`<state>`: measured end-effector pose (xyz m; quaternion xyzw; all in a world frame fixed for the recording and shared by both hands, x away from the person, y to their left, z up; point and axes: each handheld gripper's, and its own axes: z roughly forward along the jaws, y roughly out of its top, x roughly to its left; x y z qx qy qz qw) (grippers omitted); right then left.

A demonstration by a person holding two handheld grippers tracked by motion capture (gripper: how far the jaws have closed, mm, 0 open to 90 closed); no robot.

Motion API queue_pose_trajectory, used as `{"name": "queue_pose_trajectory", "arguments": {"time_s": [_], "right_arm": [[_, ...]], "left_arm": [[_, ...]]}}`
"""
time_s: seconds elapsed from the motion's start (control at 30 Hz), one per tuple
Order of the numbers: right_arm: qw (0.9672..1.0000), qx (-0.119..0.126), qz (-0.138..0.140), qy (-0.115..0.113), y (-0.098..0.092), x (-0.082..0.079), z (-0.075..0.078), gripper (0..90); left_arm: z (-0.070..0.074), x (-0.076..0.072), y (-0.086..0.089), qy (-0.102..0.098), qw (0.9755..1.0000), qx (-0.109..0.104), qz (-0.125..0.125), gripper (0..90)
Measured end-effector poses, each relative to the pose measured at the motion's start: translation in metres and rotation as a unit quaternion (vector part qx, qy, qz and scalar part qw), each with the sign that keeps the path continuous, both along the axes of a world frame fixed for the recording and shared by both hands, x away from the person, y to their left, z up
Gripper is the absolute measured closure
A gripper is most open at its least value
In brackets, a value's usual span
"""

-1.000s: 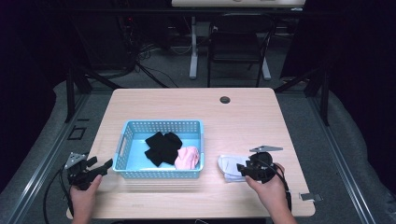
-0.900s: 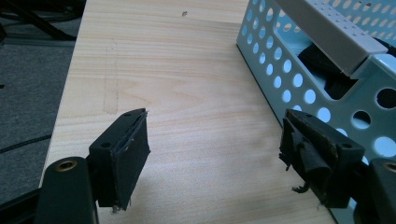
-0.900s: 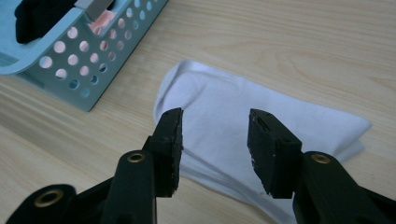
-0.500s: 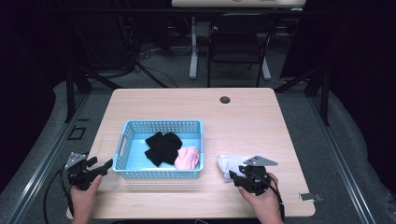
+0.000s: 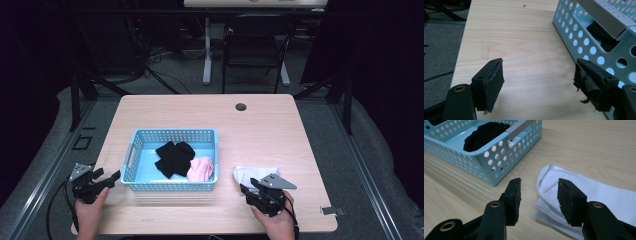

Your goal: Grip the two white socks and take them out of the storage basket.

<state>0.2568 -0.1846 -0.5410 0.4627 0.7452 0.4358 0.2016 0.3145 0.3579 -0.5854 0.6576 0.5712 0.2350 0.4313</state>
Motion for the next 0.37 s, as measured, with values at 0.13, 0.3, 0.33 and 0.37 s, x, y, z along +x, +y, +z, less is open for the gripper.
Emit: {"name": "queue_pose_trajectory", "arguments": {"time_s": [0.13, 0.3, 0.33, 0.37], "right_arm": [[0.9999, -0.004, 0.012, 0.001, 0.0043, 0.0017, -0.0061, 48.1], [0.9999, -0.001, 0.015, -0.001, 0.0050, 0.0021, -0.0084, 45.2], [0.9998, 0.001, 0.017, -0.005, 0.0050, 0.0017, -0.0086, 45.0], [0.9999, 0.000, 0.015, -0.008, 0.0050, 0.0013, -0.0084, 44.9]], "left_arm": [[0.0002, 0.0000, -0.0003, 0.003, 1.0000, 0.002, 0.000, 23.7], [0.0003, 0.0001, -0.0002, 0.003, 1.0000, 0.003, 0.000, 23.7], [0.0003, 0.0001, -0.0002, 0.003, 1.0000, 0.003, 0.000, 23.7], [0.0003, 0.0001, -0.0001, 0.002, 1.0000, 0.003, -0.001, 23.7]]}}
